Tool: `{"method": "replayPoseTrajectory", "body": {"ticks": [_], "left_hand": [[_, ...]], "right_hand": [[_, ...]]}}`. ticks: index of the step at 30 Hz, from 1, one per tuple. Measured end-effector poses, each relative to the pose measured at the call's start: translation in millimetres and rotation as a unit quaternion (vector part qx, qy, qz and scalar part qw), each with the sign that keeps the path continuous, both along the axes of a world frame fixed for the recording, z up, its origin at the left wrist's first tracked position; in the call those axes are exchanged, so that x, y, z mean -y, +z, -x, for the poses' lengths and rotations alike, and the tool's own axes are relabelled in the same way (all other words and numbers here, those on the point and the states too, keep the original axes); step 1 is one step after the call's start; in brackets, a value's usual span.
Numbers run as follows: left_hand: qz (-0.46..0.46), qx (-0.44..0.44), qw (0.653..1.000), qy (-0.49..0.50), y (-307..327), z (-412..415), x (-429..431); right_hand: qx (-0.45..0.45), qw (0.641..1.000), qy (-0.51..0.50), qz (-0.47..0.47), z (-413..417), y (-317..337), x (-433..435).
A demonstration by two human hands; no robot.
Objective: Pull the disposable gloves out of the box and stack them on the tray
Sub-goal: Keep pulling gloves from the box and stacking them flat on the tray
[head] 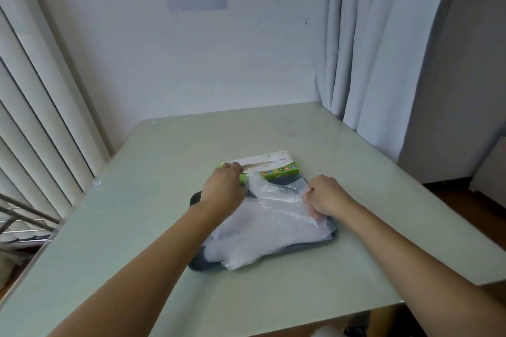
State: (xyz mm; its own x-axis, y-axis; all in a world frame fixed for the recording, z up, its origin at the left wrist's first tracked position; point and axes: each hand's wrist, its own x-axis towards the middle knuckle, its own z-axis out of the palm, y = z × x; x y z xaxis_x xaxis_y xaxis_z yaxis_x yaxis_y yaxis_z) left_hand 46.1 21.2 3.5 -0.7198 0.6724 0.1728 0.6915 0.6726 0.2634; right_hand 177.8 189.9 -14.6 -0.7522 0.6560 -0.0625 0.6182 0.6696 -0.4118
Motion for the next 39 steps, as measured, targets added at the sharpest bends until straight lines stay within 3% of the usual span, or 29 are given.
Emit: {"method": "replayPoseTrajectory", "body": {"ticks": [3,7,10,14,16,18,20,22,23,28,30,34,39], "left_hand": [[-0.041,-0.022,0.994,-0.094,-3.2,-21.5,-5.9],[0.09,0.024,0.975,-0.201,-20.1,-40.7,-9.4],[0.194,0.067,0.957,-0.203,-35.9,-43.5,-12.0],[0.218,0.097,0.95,-0.203,-38.0,-43.4,-11.5],[0.222,0.095,0.948,-0.21,-38.4,-43.9,-11.3],[0.218,0.094,0.948,-0.213,-41.1,-42.9,-9.6],[0.208,0.095,0.949,-0.216,-44.4,-41.0,-9.0],[0.194,0.091,0.951,-0.221,-45.0,-41.0,-9.5],[0.188,0.092,0.953,-0.22,-45.4,-42.2,-7.9],[0.173,0.112,0.958,-0.201,-48.5,-41.1,6.7],[0.196,0.1,0.956,-0.196,-47.4,-33.2,22.0],[0.269,0.066,0.944,-0.177,-37.6,-15.0,48.8],[0.314,0.083,0.938,-0.124,-15.9,2.7,61.3]], "right_hand": [[0.012,1.0,-0.001,-0.011,3.2,-1.9,-2.0],[0.007,1.0,-0.005,-0.022,6.6,-6.6,-3.3],[0.016,1.0,-0.005,-0.017,7.2,-7.1,-2.5],[0.026,0.999,-0.012,-0.037,4.1,2.2,5.4],[-0.013,0.992,-0.011,-0.128,-0.7,9.2,13.9],[-0.126,0.976,0.036,-0.174,-0.6,12.3,29.8],[-0.21,0.971,0.096,-0.063,2.3,10.0,48.5],[-0.169,0.974,0.126,0.089,4.8,1.0,60.8],[-0.131,0.975,0.136,0.118,5.2,-6.5,62.9],[0.072,0.978,0.195,-0.013,1.8,-34.3,42.8],[0.135,0.97,0.2,-0.023,-2.9,-31.6,39.3],[0.186,0.961,0.207,-0.001,-9.0,-12.4,37.7],[0.22,0.952,0.209,-0.05,-9.3,6.9,36.1]]}}
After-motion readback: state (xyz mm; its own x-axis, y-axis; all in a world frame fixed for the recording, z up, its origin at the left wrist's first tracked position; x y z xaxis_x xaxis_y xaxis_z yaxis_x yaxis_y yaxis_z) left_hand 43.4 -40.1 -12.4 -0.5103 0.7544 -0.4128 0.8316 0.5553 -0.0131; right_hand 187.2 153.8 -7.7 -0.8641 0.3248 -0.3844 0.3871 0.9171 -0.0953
